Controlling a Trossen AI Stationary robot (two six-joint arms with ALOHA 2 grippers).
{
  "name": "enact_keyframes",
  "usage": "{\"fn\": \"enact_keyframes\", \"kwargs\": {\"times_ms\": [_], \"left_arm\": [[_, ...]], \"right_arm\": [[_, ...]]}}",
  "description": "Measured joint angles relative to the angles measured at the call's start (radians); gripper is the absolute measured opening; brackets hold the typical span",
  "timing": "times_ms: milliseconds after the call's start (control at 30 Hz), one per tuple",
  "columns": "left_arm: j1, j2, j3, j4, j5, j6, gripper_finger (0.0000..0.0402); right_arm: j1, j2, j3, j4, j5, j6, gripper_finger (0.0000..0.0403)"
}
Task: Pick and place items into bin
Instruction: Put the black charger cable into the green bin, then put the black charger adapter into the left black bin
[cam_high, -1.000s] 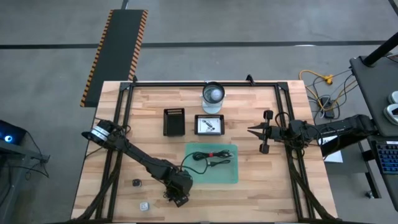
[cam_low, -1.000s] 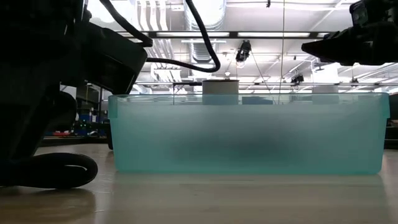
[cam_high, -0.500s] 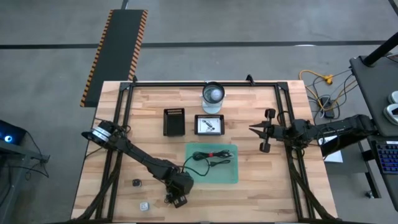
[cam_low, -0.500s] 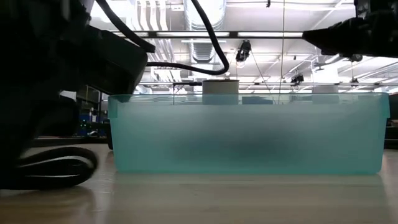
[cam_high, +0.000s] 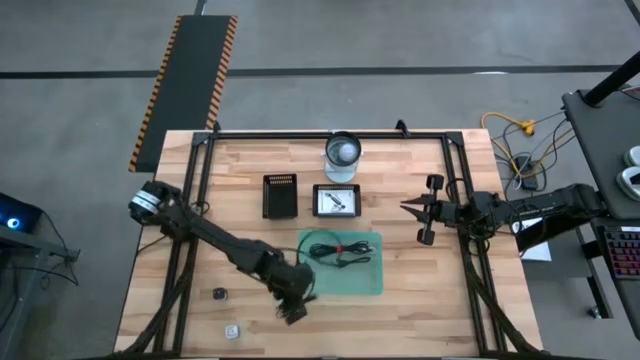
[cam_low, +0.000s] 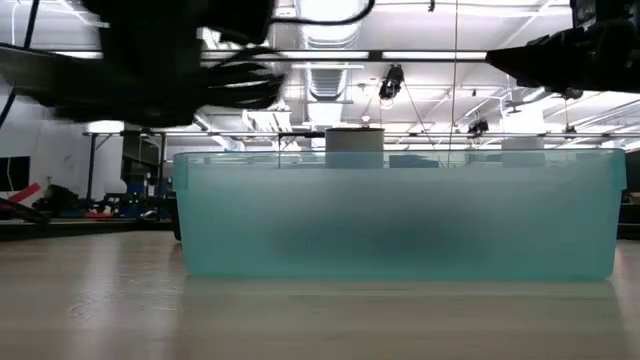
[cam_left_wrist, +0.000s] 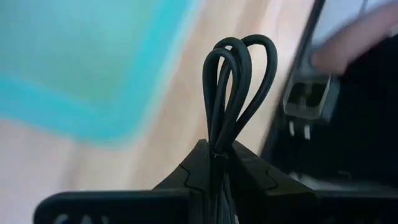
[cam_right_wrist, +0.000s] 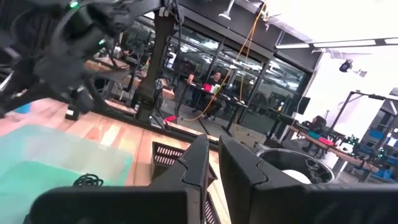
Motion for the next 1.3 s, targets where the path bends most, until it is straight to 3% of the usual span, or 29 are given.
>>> {"fn": "enact_keyframes", "kwargs": {"times_ms": [367,500,833,933,1100,1300], "left_arm": [[0.136,-0.019,0.051,0.045,-0.238,0.415,0.0022],[0.196,-0.017,0.034,0.052,-0.307,0.462,0.0028],[0.243,-0.013,0.026,0.061,-0.311,0.503,0.0164],[0.243,-0.013,0.038,0.016,-0.289,0.377,0.0196],[0.229,-0.037,0.057,-0.152,-0.065,-0.055,0.021],[0.108,-0.07,0.052,-0.375,-0.011,-0.389,0.0212]], "right_arm": [[0.001,0.01,0.0,-0.001,-0.001,-0.003,0.0027],[0.001,0.01,0.0,-0.001,-0.001,-0.003,0.0027],[0.001,0.01,0.0,-0.002,0.0,-0.015,0.0027],[0.001,0.012,0.0,-0.003,0.0,-0.025,0.0027],[0.001,0.025,0.0,-0.003,-0.001,-0.036,0.0027],[0.001,0.037,0.0,-0.003,-0.001,-0.048,0.0027]]}}
